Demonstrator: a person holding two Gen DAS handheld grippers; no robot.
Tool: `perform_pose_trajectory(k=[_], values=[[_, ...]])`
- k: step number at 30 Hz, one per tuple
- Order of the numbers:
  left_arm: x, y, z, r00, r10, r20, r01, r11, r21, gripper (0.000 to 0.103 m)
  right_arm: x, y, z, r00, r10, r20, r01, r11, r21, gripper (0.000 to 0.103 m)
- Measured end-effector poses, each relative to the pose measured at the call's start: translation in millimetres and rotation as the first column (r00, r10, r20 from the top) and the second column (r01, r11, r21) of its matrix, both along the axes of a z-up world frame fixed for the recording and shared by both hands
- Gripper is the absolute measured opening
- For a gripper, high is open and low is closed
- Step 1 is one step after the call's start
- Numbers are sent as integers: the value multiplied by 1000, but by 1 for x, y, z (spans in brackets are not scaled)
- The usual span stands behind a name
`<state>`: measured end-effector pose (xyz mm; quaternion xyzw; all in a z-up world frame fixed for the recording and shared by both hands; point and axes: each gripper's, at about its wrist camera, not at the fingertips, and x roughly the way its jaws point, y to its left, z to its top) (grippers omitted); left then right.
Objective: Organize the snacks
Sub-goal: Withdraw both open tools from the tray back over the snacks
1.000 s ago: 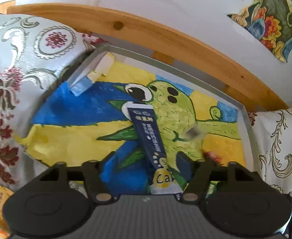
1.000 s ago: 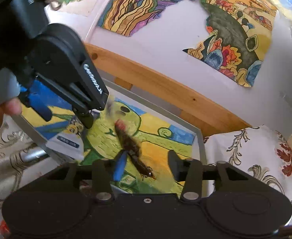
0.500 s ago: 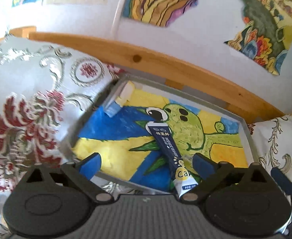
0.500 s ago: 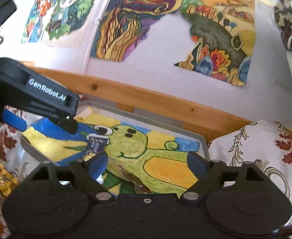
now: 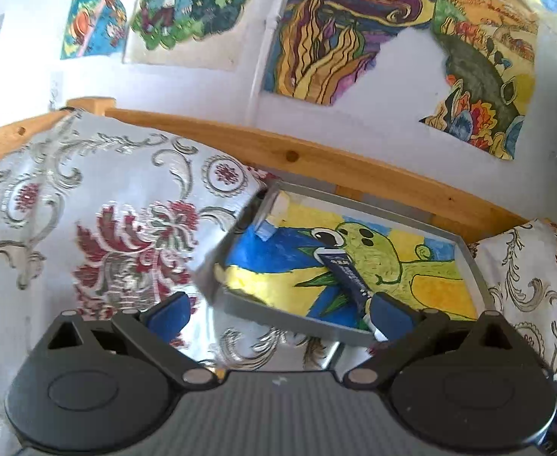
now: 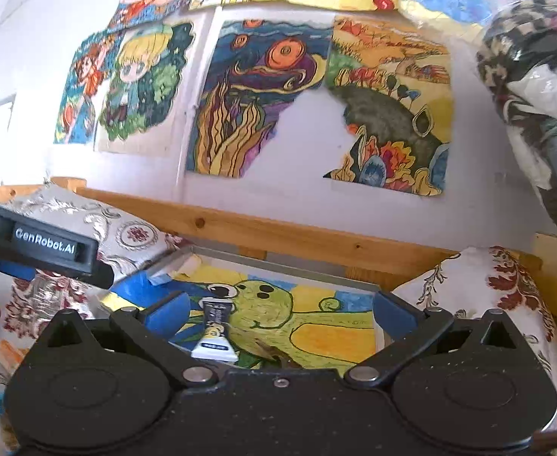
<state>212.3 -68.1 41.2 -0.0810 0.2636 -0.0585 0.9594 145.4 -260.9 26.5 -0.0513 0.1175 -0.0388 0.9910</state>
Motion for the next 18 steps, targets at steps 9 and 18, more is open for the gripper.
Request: perform_pose_trajectory(k=[9,18], values=[[-48,23,2,999,1,51,-2,999,36,102,-46,14,7,1000,29,-1,-29,1000,8,102],[-90,39,-10,998,-10,60,6,997,75,102,-88,24,9,998,31,-55,-30,999,20,102]])
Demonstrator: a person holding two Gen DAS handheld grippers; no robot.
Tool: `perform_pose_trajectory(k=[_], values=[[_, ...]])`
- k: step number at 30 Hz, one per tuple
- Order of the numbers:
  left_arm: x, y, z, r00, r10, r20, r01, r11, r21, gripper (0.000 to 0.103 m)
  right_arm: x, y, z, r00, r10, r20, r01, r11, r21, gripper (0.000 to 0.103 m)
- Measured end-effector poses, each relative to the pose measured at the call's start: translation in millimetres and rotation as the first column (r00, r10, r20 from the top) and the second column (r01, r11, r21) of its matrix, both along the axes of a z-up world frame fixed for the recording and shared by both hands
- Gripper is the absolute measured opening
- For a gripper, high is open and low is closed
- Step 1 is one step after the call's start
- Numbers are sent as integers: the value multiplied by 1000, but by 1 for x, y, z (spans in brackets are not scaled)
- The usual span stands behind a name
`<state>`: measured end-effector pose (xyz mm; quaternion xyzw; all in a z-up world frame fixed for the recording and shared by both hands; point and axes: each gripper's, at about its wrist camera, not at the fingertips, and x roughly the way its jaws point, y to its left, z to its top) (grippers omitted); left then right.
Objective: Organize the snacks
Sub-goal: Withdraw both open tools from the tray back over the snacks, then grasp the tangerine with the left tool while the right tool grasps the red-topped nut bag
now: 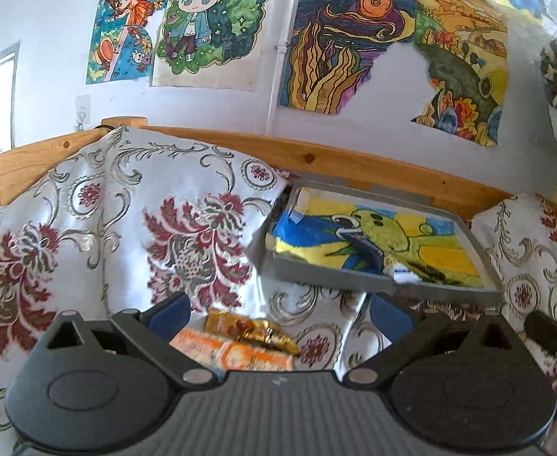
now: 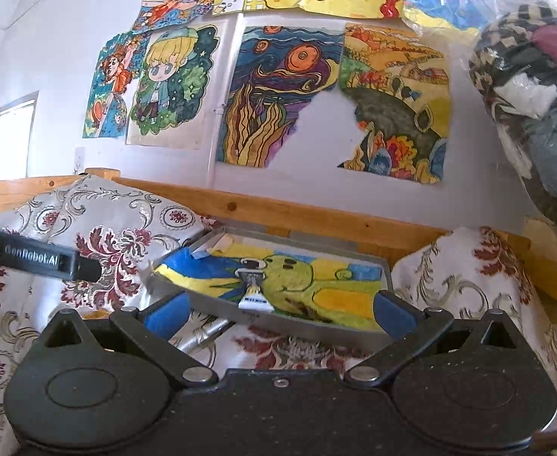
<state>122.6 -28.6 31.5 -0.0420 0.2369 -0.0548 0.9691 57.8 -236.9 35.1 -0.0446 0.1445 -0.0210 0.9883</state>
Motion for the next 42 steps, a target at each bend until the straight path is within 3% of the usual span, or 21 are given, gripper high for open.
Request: perform_pose_trajectory(k=[9,13,23,27,34,42], values=[[-33,17,-17,999,-33,-20,34,998,58,103,-30,-3,0,992,-85,-89,96,986,136,102],[-45,26,-31,998,-46,-48,49,997,60,103,-35,-1,-6,981,-103,-164,128,980,150,102],[-55,39,-62,979,-39,-201,58,995,87,102,-21,33,-27,934,13,-358,4,999,46,102],[-55,36,-64,976,-59,-212,87,988,127,102,-15,43,-32,915,35,-401,-29,999,20,102],[-45,28,-66,964,-124,-237,187,947,263,103,-4,43,-43,883,71,-463,-46,997,64,102],[-23,37,-72,942,-168,-290,245,935,256,103,7,42,-52,860,133,-493,-67,987,148,102]])
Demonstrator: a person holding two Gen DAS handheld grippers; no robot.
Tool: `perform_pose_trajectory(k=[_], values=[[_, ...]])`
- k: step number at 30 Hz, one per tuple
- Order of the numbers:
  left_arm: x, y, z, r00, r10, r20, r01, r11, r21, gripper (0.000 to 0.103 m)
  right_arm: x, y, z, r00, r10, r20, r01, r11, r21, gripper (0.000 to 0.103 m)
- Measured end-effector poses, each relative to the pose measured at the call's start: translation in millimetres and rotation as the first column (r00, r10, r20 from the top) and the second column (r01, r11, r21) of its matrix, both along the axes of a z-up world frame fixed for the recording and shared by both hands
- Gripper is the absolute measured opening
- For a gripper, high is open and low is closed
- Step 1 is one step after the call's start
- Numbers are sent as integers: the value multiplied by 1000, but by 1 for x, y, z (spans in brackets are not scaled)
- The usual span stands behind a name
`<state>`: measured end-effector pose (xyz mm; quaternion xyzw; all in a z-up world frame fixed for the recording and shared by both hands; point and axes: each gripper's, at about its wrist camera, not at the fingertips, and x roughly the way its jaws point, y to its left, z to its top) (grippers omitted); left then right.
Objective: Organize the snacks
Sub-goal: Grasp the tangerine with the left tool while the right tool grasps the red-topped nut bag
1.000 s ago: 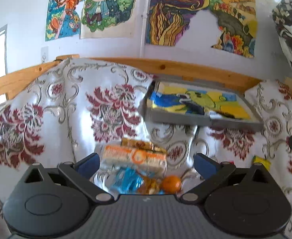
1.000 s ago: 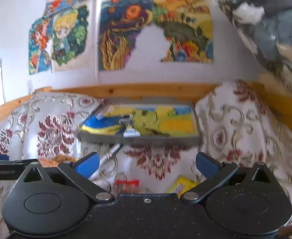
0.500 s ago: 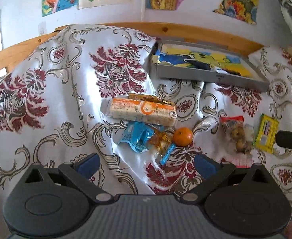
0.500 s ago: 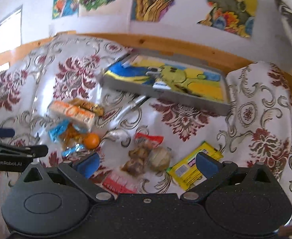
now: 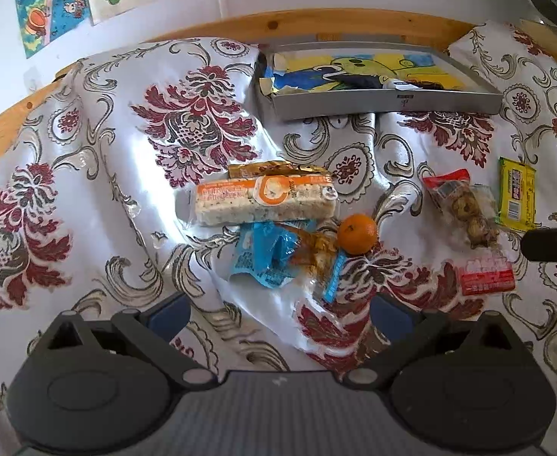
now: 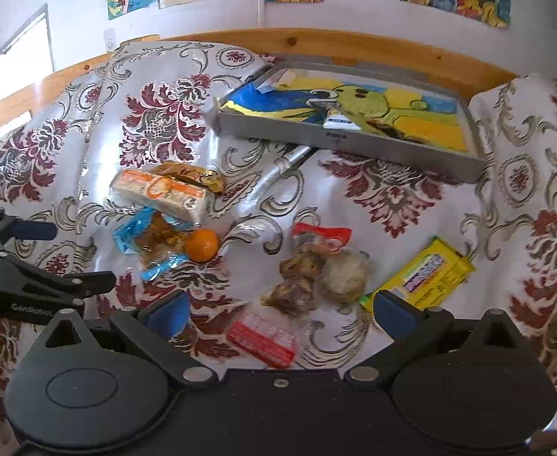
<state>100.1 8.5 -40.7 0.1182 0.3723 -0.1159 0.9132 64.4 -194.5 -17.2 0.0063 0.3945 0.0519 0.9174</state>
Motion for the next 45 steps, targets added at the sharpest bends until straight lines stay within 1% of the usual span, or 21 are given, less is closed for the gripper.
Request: perform_pose_trajectory(k=[3,6,13,22,25,30,33,35,39,41,42,44,45], values=[[8,3,-2,1000,-10,7,10,1000,-3,103,5,0,-4,1000,3,-16,-3,999,33,102],[17,6,-4,1000,-13,9,13,1000,-23,103,11,-1,-9,1000,8,-25,-6,998,61,102],[30,5,-12,999,-39,9,40,997,-65,103,30,-6,-19,999,-5,-35,8,997,74,101],[40,-16,-21,986,-158,51,160,987,-34,102,46,-13,-30,997,-30,-70,37,994,105,87],[42,-21,-22,978,-197,66,200,979,-44,102,47,-16,-32,995,-51,-80,59,993,106,83],[46,-31,-23,962,-264,75,269,961,-66,101,50,-22,-35,991,-94,-99,105,987,118,80],[46,-39,-26,948,-310,76,315,947,-61,96,51,-25,-37,988,-104,-110,118,984,130,78],[47,-43,-28,940,-334,74,338,939,-60,91,51,-25,-38,988,-104,-116,119,984,130,75],[51,-47,-33,932,-360,50,363,928,-89,82,53,-25,-41,986,-103,-130,121,982,143,71],[55,-48,-36,933,-359,37,360,927,-106,76,54,-25,-43,986,-101,-133,121,982,147,66],[58,-48,-37,935,-354,28,355,927,-119,74,55,-25,-43,986,-100,-134,120,982,149,65],[63,-47,-39,940,-342,8,339,928,-153,67,57,-24,-45,986,-97,-139,118,981,153,63],[65,-46,-40,943,-333,-2,328,930,-168,66,57,-24,-46,985,-97,-141,118,981,152,62]])
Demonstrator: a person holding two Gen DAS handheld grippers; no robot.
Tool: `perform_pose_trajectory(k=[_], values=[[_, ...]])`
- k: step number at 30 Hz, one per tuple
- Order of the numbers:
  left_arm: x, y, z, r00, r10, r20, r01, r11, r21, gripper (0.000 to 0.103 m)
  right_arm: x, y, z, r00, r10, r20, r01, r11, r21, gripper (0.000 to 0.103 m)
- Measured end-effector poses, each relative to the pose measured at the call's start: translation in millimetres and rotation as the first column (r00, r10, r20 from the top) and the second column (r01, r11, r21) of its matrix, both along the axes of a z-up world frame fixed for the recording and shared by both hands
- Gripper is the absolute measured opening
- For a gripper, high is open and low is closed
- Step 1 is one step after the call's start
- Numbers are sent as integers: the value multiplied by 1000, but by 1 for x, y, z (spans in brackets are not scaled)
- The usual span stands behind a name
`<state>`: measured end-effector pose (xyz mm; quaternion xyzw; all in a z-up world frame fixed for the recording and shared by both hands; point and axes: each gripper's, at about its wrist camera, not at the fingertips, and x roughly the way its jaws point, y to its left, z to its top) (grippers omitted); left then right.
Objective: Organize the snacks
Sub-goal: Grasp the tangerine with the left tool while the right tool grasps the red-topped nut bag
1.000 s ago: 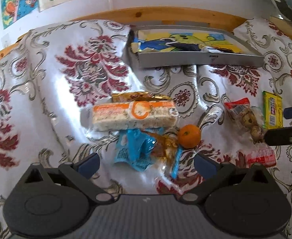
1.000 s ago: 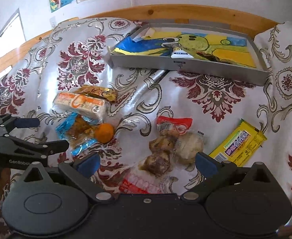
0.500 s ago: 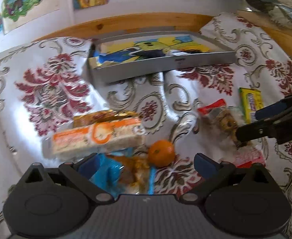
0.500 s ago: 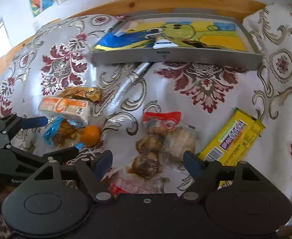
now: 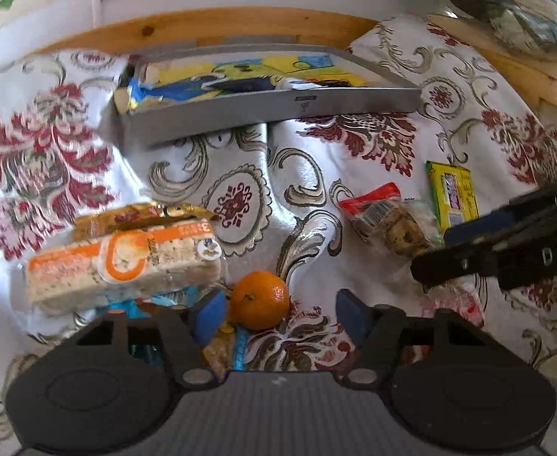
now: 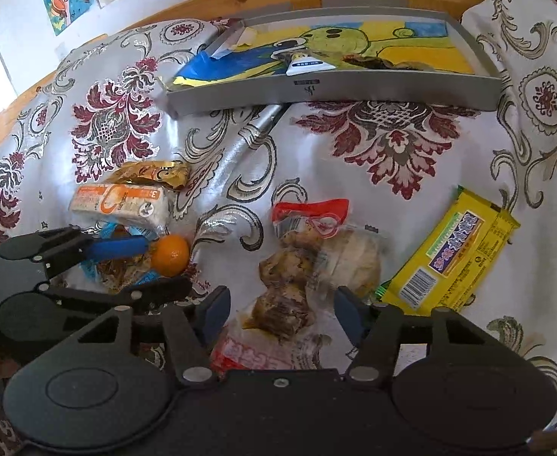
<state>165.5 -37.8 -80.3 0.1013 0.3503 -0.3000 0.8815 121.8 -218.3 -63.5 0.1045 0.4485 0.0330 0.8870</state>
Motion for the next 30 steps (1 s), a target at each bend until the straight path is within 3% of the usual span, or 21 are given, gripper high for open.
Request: perform_pose_trajectory(k=[5,19,30], values=[[8,2,-4,999,37,-32,-38,999,-25,60,7,3,-6,1000,-1,-16,1,1000,-13,58],[10,-6,-9,999,49,5,-49,997,53,40,13,12,-12,999,15,-39,-17,999,-42,54],[9,-2,-7,996,92,-18,-92,995,26,38,19,16,-20,998,24,-52,-26,999,-41,59]])
